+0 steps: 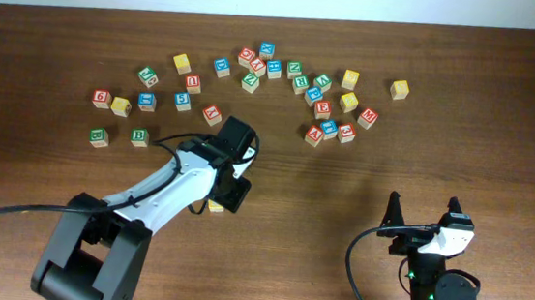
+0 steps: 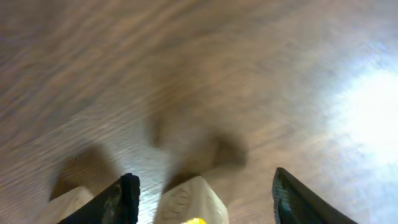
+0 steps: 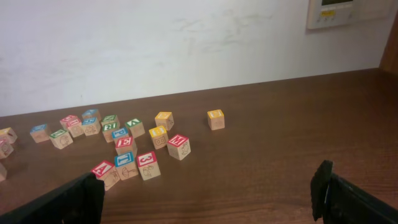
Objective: Spell out ICRA
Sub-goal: 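Grasp the yellow-lettered 'C' block with the left gripper and rotate it, then lower the 'C' block right of the 'I' block and open the left gripper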
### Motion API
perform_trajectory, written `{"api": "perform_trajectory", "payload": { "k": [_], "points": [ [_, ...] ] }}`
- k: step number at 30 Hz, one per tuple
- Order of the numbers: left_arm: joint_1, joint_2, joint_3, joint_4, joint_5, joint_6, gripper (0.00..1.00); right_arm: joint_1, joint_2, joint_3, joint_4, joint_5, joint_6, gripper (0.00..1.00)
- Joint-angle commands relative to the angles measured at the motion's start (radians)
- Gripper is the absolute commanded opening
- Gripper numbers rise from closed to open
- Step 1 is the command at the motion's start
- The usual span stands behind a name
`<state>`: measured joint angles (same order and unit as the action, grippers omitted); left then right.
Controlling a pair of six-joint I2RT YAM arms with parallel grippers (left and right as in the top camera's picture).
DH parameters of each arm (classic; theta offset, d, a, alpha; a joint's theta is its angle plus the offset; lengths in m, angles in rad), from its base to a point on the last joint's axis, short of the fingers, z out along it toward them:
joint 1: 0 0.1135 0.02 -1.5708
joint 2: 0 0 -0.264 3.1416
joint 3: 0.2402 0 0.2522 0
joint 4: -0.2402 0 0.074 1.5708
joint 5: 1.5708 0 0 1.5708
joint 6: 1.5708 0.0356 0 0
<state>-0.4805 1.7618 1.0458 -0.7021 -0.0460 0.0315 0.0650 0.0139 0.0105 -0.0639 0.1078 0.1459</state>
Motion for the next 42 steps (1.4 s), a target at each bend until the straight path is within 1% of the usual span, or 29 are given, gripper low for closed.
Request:
{"api": "perform_trajectory", "payload": {
  "k": [1, 6, 10, 13, 15, 20, 22, 24, 26, 31, 33, 37, 42],
  "points": [
    [-0.016, 0.011, 0.018, -0.034, 0.062, 0.109, 0.55, -0.008, -0.008, -0.005, -0.008, 0.009, -0.008, 0.98],
    [-0.035, 0.011, 0.018, -0.115, 0.062, 0.107, 0.48, -0.008, -0.008, -0.005, -0.008, 0.009, -0.008, 0.98],
    [-0.037, 0.011, 0.018, -0.153, 0.060, 0.041, 0.45, -0.008, -0.008, -0.005, -0.008, 0.009, -0.008, 0.98],
    [-0.037, 0.011, 0.018, -0.151, 0.058, 0.021, 0.42, -0.008, -0.008, -0.005, -0.008, 0.009, -0.008, 0.98],
    [-0.037, 0.011, 0.018, -0.142, 0.058, -0.001, 0.36, -0.008, -0.008, -0.005, -0.008, 0.009, -0.008, 0.98],
    [-0.037, 0.011, 0.018, -0.121, 0.057, -0.086, 0.29, -0.008, -0.008, -0.005, -0.008, 0.009, -0.008, 0.98],
    [-0.037, 0.011, 0.018, -0.121, 0.053, -0.095, 0.29, -0.008, -0.008, -0.005, -0.008, 0.009, -0.008, 0.98],
    [-0.037, 0.011, 0.018, -0.121, 0.054, -0.095, 0.32, -0.008, -0.008, -0.005, -0.008, 0.009, -0.008, 0.98],
    [-0.037, 0.011, 0.018, -0.121, 0.054, -0.095, 0.31, -0.008, -0.008, -0.005, -0.008, 0.009, -0.008, 0.98],
    [-0.036, 0.011, 0.018, -0.089, 0.037, -0.096, 0.25, -0.008, -0.008, -0.005, -0.008, 0.009, -0.008, 0.98],
    [-0.035, 0.011, 0.018, -0.057, -0.011, -0.108, 0.24, -0.008, -0.008, -0.005, -0.008, 0.009, -0.008, 0.98],
    [-0.036, 0.011, 0.018, -0.017, -0.127, -0.167, 0.27, -0.008, -0.008, -0.005, -0.008, 0.009, -0.008, 0.99],
    [-0.034, 0.011, 0.018, 0.054, -0.211, -0.245, 0.29, -0.008, -0.008, -0.005, -0.008, 0.009, -0.008, 0.98]
  ]
}}
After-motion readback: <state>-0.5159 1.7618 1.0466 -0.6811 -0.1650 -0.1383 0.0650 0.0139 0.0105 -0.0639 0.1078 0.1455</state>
